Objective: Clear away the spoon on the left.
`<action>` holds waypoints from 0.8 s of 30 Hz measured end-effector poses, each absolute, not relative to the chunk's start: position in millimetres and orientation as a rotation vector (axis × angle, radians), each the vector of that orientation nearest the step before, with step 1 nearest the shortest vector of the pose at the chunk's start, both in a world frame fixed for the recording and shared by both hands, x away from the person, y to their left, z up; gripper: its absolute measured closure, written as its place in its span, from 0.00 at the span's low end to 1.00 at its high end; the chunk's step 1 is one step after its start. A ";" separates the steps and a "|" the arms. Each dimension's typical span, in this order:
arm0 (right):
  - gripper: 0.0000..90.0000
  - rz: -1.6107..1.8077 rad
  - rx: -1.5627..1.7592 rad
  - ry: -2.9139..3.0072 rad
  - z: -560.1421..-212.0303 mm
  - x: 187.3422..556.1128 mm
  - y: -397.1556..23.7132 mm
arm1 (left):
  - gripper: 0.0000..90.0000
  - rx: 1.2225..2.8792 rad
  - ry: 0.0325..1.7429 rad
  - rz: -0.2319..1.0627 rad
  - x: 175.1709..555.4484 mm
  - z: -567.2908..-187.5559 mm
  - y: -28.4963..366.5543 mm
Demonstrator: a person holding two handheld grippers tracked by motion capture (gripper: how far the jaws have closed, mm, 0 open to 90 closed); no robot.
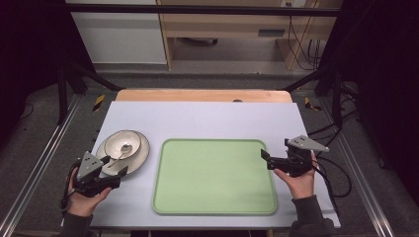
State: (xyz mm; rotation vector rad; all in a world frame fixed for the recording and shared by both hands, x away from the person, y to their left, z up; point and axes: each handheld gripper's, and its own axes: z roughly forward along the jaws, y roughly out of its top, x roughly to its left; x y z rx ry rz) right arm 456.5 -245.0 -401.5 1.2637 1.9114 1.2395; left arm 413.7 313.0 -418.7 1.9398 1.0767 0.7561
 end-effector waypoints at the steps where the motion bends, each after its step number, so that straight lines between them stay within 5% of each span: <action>1: 0.06 1.239 1.267 1.915 -401.5 456.6 -244.7 | 0.37 1.941 1.077 0.756 413.8 -418.8 313.2; 11: 0.06 1.231 1.269 1.925 -402.7 457.5 -244.3 | 0.59 1.953 1.090 0.796 413.6 -419.5 314.7; 24: 0.07 1.220 1.277 1.934 -404.2 458.6 -242.4 | 0.72 1.956 1.078 0.826 412.1 -419.0 314.4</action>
